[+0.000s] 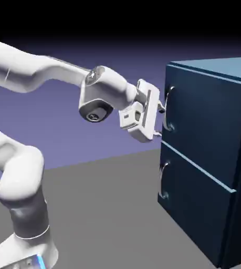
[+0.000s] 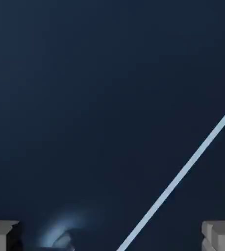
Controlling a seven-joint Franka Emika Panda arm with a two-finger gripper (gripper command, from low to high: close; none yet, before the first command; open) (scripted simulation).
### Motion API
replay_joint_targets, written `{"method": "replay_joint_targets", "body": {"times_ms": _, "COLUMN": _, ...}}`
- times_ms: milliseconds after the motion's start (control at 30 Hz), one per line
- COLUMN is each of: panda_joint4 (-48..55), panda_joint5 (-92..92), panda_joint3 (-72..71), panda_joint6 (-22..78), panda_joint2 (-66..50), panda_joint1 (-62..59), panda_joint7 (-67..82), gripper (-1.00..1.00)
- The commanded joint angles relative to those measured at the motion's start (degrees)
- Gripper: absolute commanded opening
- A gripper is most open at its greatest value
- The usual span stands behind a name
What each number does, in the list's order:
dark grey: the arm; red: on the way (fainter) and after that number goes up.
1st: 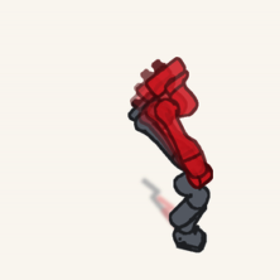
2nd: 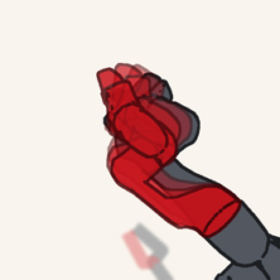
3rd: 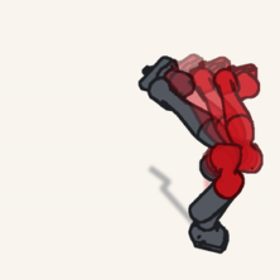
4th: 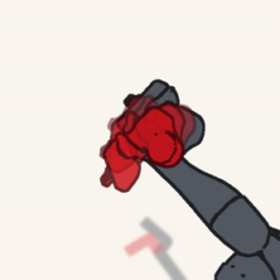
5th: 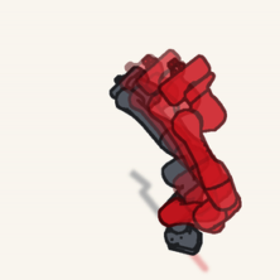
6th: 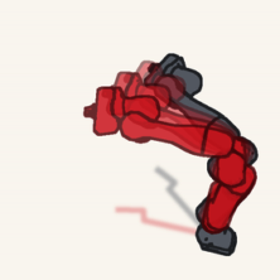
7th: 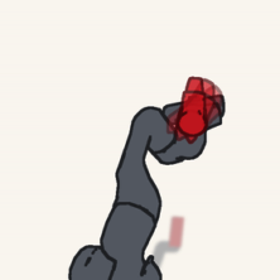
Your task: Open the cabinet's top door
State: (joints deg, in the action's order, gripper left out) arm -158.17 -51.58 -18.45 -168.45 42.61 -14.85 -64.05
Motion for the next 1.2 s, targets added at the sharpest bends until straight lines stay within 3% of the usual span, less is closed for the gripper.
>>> {"method": "replay_joint_targets", "body": {"times_ms": 0, "panda_joint4": 0.14, "panda_joint5": -2.50, "panda_joint3": -0.89, "panda_joint6": 0.27, "panda_joint2": 0.48, "panda_joint1": -0.75, "panda_joint7": -1.04, "gripper": 0.00}}
{"method": "replay_joint_targets", "body": {"times_ms": 1167, "panda_joint4": 4.93, "panda_joint5": -89.72, "panda_joint3": -32.09, "panda_joint6": 9.66, "panda_joint2": 17.31, "panda_joint1": -27.03, "panda_joint7": -37.56, "gripper": 0.00}}
